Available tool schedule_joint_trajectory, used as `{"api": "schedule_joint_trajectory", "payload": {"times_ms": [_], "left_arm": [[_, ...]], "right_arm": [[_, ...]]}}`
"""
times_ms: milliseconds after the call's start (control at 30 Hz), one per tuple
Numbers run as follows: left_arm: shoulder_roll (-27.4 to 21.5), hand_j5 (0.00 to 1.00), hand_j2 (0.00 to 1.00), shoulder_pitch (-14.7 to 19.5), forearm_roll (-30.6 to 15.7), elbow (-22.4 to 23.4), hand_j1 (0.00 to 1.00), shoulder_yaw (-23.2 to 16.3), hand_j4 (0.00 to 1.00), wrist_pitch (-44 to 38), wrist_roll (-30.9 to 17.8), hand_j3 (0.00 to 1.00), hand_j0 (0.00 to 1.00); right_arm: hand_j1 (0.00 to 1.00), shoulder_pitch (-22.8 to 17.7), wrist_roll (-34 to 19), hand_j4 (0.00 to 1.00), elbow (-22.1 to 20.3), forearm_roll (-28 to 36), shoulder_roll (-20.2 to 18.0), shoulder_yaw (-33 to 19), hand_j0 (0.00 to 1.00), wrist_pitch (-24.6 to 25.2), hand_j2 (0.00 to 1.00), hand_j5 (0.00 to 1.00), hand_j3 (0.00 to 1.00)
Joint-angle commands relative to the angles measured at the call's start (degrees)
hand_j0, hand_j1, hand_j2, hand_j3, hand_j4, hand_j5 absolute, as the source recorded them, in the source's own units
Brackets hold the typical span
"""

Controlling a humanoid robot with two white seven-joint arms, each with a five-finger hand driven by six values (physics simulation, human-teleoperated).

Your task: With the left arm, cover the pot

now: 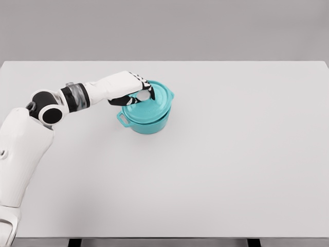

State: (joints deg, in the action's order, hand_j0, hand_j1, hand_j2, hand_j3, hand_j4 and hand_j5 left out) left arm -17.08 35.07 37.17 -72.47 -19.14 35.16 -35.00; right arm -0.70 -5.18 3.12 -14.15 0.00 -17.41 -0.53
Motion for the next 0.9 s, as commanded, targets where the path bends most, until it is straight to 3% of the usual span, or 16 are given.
{"api": "schedule_joint_trajectory", "payload": {"times_ms": [0,133,467,867], "left_arm": [[-0.1,0.56,0.56,0.0,-0.3,0.2,0.56,0.0,0.56,-0.2,0.0,0.56,0.56],[0.0,0.58,0.58,0.0,-0.3,0.2,0.58,-0.1,0.58,-0.2,0.0,0.58,0.58],[0.0,0.75,0.75,0.1,-0.2,0.1,0.75,0.1,0.75,-0.2,0.0,0.75,0.75],[0.0,0.78,0.78,0.1,-0.2,0.0,0.78,0.1,0.78,-0.2,0.0,0.78,0.78]], "right_arm": [[1.00,0.0,0.0,1.00,0.0,0.0,0.0,0.0,1.00,0.0,1.00,1.00,1.00],[1.00,0.0,0.0,1.00,0.0,0.0,0.0,0.0,1.00,0.0,1.00,1.00,1.00],[1.00,0.1,0.0,1.00,0.0,0.0,0.0,0.0,1.00,0.0,1.00,1.00,1.00],[1.00,0.0,0.0,1.00,0.0,0.0,0.0,0.0,1.00,0.0,1.00,1.00,1.00]]}}
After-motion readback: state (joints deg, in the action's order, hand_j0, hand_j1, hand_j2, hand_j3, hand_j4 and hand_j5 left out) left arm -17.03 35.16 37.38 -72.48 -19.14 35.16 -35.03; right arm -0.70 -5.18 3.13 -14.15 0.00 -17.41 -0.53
